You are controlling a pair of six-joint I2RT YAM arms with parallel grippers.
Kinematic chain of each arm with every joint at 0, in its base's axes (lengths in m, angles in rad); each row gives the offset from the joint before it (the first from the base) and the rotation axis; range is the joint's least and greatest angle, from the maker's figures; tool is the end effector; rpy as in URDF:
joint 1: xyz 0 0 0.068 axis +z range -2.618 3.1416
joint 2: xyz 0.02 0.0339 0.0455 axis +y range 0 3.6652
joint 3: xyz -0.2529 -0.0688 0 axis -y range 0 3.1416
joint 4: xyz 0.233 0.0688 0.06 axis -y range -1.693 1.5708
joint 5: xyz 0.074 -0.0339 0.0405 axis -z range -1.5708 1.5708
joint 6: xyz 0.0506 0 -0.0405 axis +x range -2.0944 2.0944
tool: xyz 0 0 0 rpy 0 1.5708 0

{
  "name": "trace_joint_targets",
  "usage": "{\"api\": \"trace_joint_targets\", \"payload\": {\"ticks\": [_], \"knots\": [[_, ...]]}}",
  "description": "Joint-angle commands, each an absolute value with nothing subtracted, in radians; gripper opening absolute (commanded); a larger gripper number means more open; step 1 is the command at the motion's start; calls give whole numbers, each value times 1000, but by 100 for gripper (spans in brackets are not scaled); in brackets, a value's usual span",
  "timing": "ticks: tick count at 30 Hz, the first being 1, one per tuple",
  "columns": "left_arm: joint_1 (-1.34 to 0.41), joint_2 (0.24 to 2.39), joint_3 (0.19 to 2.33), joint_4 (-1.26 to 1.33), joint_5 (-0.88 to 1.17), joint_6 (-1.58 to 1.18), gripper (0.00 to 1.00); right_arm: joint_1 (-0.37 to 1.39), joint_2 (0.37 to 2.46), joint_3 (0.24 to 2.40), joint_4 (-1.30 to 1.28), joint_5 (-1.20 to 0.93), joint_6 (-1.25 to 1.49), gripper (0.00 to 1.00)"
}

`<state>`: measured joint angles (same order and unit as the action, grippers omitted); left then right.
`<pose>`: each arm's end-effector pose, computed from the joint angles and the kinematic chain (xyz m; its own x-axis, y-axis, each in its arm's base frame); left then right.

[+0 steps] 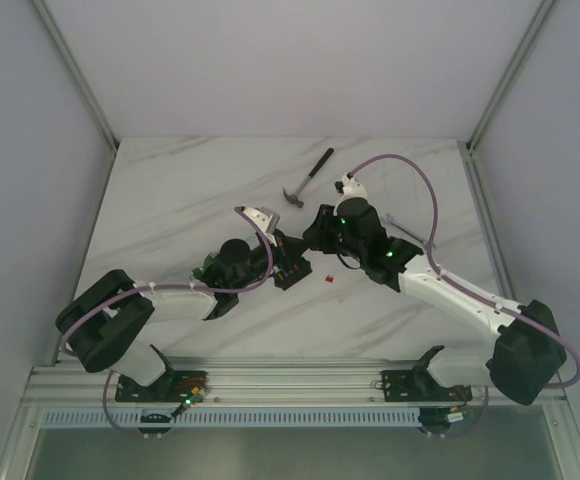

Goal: Snap on the fuse box
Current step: Pick up the fuse from the center of the board.

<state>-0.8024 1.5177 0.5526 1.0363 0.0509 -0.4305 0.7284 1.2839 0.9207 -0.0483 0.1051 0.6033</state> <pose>0.2155 -0.2267 0.2175 -0.2695 -0.3209 -0.9080 0.7053 0.5762 -0.4130 0.2285 0.1967 0.2796 -0.5807 0.2381 -0.7785 -0.3167 0.8149 0.4854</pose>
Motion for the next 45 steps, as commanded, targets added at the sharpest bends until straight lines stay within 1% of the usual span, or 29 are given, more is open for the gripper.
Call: {"api": "trace_joint_targets", "payload": {"ticks": [1, 3, 6, 10, 17, 23, 27, 35, 42, 45], "knots": [[-791, 1487, 574, 1046, 131, -386, 0, 716, 1227, 926, 5, 65, 484, 45], [-775, 1465, 575, 1006, 174, -351, 0, 694, 1194, 933, 0, 7, 385, 48], [-748, 1433, 576, 933, 262, -293, 0, 657, 1163, 946, -27, -103, 235, 48], [-716, 1373, 583, 845, 368, -223, 0, 624, 1157, 987, -98, -329, 44, 51], [-700, 1257, 576, 733, 486, -105, 0, 616, 1169, 1040, -216, -538, -131, 50], [-699, 1182, 575, 680, 571, -51, 0, 615, 1152, 1041, -232, -635, -190, 49], [-699, 1172, 576, 684, 624, -56, 0, 615, 1151, 1040, -245, -706, -222, 48], [-699, 1177, 581, 715, 667, -86, 0, 615, 1153, 1041, -266, -735, -249, 37], [-697, 1177, 572, 749, 683, -120, 0, 615, 1163, 1041, -277, -748, -263, 33], [-692, 1176, 564, 769, 685, -135, 0, 615, 1161, 1040, -279, -750, -267, 28]]}}
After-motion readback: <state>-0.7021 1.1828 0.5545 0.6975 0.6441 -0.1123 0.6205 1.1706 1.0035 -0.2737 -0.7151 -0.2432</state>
